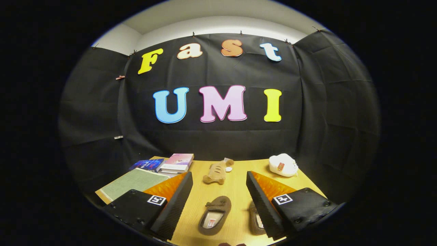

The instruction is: Open the storage box then place both shoes into the box .Put the left shoe in first, then the right shoe, with the right side of both shoes facing outward in a uniform manner.

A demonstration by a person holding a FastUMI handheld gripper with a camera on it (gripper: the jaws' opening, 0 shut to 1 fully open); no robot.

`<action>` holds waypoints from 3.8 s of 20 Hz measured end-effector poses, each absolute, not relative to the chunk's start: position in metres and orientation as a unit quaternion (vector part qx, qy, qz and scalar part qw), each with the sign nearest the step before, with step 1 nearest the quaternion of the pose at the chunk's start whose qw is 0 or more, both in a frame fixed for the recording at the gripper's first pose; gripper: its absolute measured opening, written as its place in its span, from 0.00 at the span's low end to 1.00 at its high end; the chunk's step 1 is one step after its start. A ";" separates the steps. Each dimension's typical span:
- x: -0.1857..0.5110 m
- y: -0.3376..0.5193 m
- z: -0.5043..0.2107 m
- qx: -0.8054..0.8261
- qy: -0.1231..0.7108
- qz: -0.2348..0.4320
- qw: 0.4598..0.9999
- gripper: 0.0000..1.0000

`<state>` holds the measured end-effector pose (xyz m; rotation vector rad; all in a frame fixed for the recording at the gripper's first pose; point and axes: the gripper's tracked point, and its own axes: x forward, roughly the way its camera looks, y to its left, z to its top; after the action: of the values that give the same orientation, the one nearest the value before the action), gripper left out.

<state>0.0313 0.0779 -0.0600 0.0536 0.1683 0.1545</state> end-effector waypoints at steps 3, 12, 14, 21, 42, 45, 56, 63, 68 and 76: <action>0.035 0.110 -0.075 0.051 0.127 0.133 0.982 0.99; 0.016 0.207 -0.139 0.177 0.288 0.324 0.883 0.98; 0.010 0.221 -0.155 0.189 0.314 0.350 0.862 0.98; -0.001 0.253 -0.199 0.301 0.393 0.400 0.772 0.99; -0.002 0.308 -0.238 0.491 0.525 0.404 0.566 0.95; 0.000 0.312 -0.237 0.502 0.536 0.399 0.549 0.81; -0.004 0.303 -0.216 0.522 0.560 0.364 0.530 0.16; -0.001 0.324 -0.205 0.503 0.558 0.369 0.547 0.08; -0.005 0.332 -0.195 0.467 0.563 0.379 0.566 0.05; 0.001 0.369 -0.120 0.432 0.534 0.405 0.603 0.05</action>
<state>0.0010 0.3688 -0.1200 1.0001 1.2369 0.9376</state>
